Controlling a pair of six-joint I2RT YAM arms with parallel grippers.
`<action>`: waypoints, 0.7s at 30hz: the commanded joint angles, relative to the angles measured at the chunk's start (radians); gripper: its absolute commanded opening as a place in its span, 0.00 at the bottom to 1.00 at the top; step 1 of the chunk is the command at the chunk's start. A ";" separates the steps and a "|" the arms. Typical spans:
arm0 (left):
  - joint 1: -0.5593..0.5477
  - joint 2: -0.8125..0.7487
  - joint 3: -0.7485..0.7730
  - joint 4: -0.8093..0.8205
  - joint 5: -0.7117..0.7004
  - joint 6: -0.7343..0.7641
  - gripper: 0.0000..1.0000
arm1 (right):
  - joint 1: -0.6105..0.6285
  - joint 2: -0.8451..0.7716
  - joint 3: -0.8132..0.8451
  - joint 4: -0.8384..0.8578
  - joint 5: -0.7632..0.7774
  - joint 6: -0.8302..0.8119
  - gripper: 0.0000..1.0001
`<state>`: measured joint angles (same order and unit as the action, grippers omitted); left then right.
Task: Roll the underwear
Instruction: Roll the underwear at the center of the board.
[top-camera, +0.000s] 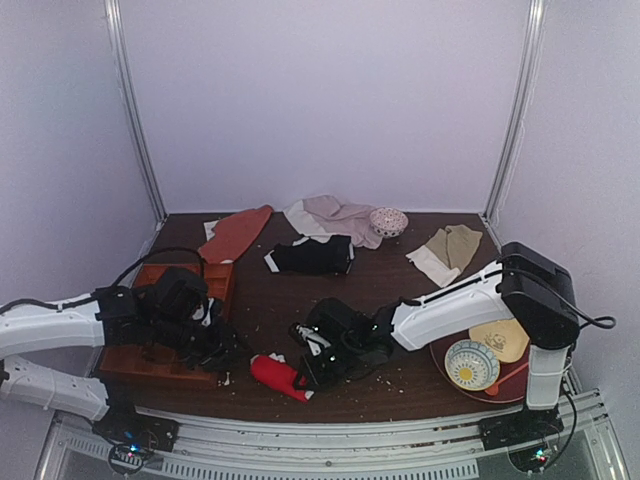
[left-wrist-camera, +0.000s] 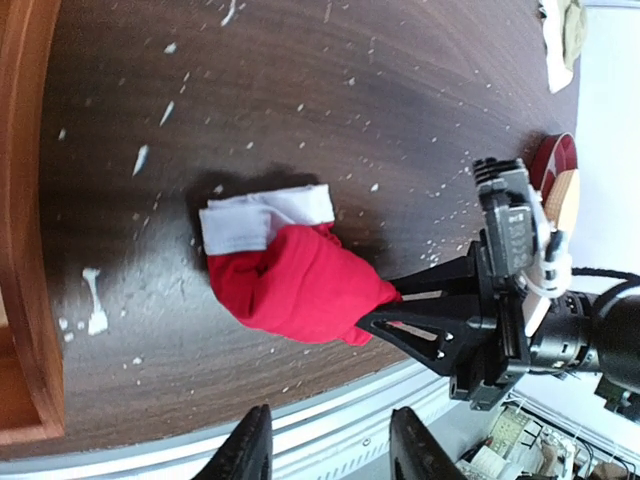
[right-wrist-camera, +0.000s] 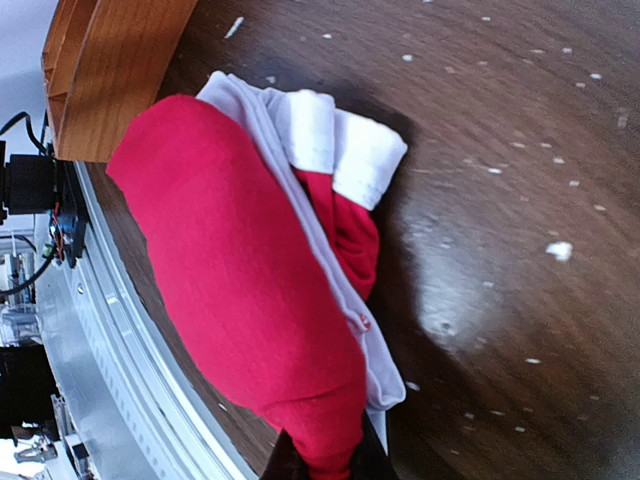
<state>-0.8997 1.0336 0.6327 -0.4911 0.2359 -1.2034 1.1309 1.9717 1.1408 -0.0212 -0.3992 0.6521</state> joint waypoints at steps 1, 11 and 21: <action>-0.073 -0.033 -0.067 0.034 -0.132 -0.170 0.42 | 0.040 0.107 -0.048 -0.094 0.145 0.112 0.00; -0.217 -0.037 -0.183 0.189 -0.306 -0.348 0.54 | 0.076 0.125 -0.053 -0.056 0.226 0.184 0.00; -0.280 0.072 -0.298 0.491 -0.427 -0.384 0.63 | 0.086 0.120 -0.055 -0.042 0.250 0.194 0.00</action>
<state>-1.1580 1.0725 0.3519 -0.1291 -0.1040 -1.5612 1.2102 2.0060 1.1412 0.1143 -0.2218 0.8272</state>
